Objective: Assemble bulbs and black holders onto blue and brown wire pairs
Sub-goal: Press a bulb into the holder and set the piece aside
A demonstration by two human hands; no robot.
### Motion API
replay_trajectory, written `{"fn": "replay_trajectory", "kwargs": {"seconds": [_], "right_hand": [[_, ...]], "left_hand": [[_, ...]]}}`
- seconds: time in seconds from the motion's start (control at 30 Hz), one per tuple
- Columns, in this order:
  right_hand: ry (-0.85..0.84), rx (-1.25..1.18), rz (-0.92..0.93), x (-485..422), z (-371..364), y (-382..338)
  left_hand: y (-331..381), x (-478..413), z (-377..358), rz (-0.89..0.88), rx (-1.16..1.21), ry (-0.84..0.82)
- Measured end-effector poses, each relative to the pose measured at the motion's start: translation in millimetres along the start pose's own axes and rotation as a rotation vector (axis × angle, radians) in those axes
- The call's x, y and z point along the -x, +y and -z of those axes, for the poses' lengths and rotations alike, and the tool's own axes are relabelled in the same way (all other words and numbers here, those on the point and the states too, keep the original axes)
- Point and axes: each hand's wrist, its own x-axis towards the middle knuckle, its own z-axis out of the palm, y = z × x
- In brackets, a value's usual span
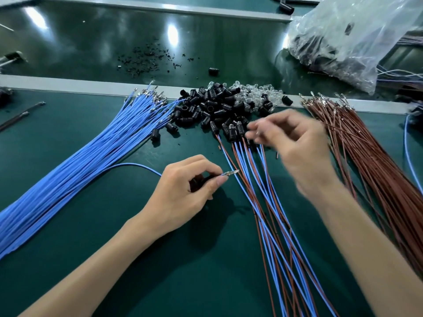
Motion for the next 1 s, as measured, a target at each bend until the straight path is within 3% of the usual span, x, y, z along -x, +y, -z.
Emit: {"fn": "replay_trajectory", "kwargs": {"seconds": [0.23, 0.37, 0.57, 0.8, 1.0], "right_hand": [[-0.276, -0.005, -0.142, 33, -11, 9], [-0.320, -0.055, -0.135, 36, -6, 8], [-0.291, 0.141, -0.041, 40, -6, 15], [-0.279, 0.445, 0.289, 43, -13, 22], [-0.241, 0.476, 0.494, 41, -11, 28]], "left_hand": [[2, -1, 1, 0.037, 0.010, 0.006], [1, -1, 2, 0.095, 0.049, 0.031], [1, 1, 3, 0.100, 0.071, 0.010], [2, 1, 2, 0.085, 0.029, -0.006], [5, 1, 2, 0.093, 0.024, 0.005]]}}
